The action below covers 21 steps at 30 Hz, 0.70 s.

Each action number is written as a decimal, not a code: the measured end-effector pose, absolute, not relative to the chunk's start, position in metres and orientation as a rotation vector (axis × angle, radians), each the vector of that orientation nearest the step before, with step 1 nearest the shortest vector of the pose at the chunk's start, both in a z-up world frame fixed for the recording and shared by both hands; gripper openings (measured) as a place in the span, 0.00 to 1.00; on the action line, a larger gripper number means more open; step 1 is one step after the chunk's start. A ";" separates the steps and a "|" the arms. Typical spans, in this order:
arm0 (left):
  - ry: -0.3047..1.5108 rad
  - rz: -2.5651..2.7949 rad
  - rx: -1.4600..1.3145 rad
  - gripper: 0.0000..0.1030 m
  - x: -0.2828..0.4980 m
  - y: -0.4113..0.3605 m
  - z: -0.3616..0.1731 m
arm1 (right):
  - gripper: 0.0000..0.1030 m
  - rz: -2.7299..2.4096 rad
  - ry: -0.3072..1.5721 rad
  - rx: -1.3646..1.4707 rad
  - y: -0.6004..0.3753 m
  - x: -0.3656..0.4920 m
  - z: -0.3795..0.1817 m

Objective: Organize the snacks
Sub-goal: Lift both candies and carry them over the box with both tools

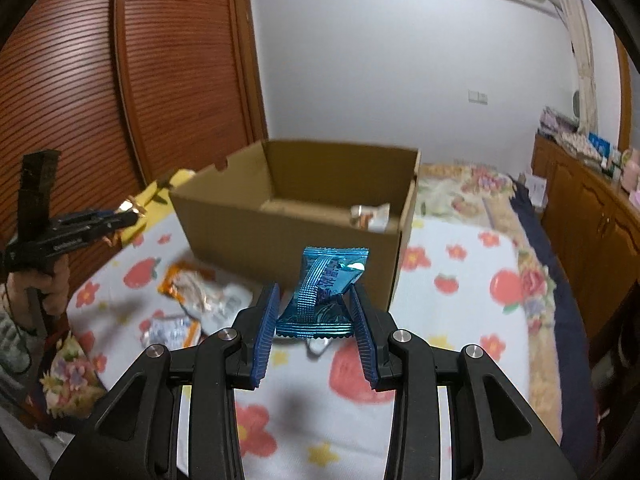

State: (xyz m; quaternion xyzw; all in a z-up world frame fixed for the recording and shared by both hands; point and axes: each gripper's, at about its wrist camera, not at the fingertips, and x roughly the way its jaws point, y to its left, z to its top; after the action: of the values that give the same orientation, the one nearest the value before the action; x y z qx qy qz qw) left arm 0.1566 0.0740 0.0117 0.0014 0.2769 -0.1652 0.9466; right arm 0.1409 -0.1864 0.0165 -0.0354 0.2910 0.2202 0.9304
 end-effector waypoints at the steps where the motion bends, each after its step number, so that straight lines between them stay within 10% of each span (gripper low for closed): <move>1: 0.563 -0.346 0.002 0.19 0.164 0.071 0.014 | 0.35 0.453 0.589 -0.076 -0.186 0.144 0.020; 21: 0.579 -0.407 0.010 0.19 0.281 0.050 0.021 | 0.35 0.499 0.578 -0.131 -0.162 0.256 0.019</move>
State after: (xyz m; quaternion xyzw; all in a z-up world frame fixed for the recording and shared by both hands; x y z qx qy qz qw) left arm 0.2808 0.0500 0.0214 0.0050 0.2835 -0.1992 0.9380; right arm 0.2562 -0.1619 0.0186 -0.0637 0.2820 0.2435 0.9258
